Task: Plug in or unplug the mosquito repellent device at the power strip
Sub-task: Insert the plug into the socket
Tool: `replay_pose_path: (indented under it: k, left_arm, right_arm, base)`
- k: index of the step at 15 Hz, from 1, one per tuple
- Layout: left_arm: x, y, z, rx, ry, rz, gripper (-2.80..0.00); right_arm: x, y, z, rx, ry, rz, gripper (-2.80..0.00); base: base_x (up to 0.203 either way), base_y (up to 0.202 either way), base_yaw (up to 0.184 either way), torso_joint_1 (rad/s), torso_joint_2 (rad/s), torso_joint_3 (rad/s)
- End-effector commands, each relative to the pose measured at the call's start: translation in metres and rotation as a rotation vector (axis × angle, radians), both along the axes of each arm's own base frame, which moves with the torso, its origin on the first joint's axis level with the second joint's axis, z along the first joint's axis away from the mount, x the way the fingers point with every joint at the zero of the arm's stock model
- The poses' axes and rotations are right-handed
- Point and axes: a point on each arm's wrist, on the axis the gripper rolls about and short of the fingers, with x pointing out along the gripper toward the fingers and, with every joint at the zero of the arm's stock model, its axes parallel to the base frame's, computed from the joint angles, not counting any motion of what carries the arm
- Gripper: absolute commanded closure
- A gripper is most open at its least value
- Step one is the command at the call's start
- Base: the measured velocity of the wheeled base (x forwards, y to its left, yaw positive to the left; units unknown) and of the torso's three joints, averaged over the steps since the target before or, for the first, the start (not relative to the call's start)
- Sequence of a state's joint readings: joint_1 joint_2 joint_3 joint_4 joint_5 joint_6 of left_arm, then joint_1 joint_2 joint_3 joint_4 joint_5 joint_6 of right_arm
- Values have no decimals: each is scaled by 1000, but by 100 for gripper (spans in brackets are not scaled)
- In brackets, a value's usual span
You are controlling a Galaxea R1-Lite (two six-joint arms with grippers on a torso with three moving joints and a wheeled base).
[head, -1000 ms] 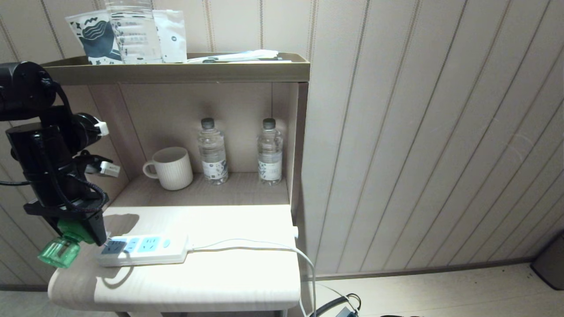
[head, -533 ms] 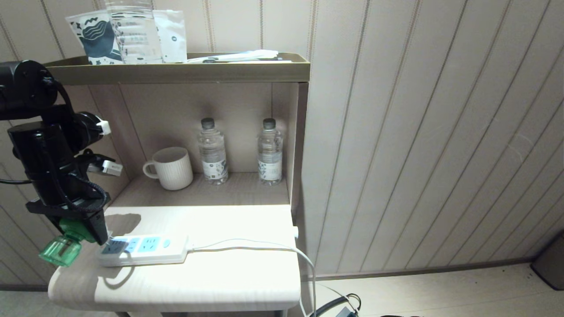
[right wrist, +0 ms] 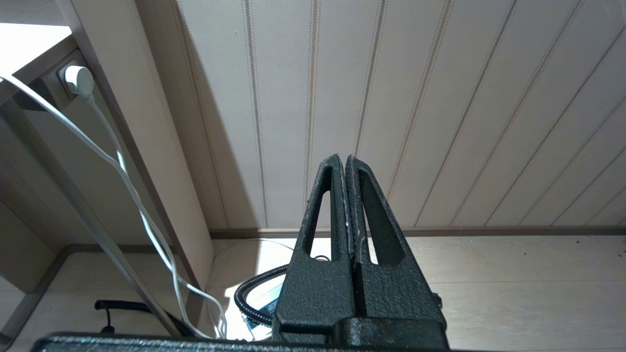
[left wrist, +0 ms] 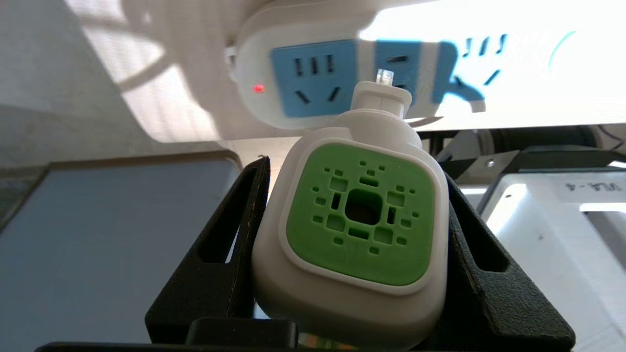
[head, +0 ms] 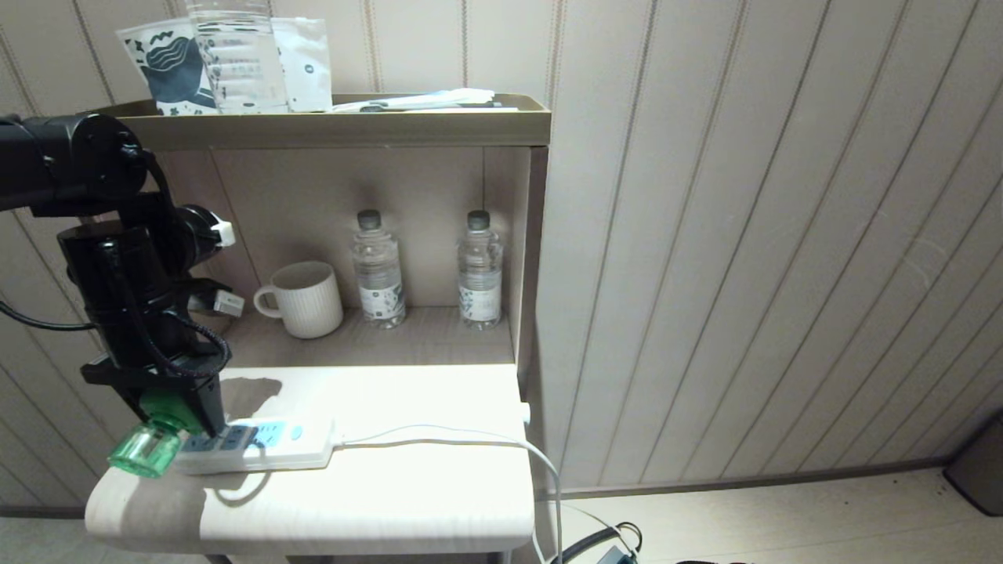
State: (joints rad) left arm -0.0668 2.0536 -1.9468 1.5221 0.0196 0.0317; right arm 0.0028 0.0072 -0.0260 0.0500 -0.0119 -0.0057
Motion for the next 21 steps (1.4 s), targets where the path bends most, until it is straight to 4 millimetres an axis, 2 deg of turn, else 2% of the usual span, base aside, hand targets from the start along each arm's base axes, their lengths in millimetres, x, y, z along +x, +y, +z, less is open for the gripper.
replay_pose_path:
  k: [1, 21]
  left_arm:
    - [-3, -6, -1, 4, 36, 1, 0]
    - [2, -7, -9, 5, 73, 11, 0]
  right_arm:
    - [0, 0, 0, 0, 1, 0, 0]
    - [0, 0, 0, 0, 1, 0, 0]
  base:
    - [0, 0, 0, 0, 0, 0]
    - [0, 0, 0, 0, 0, 0]
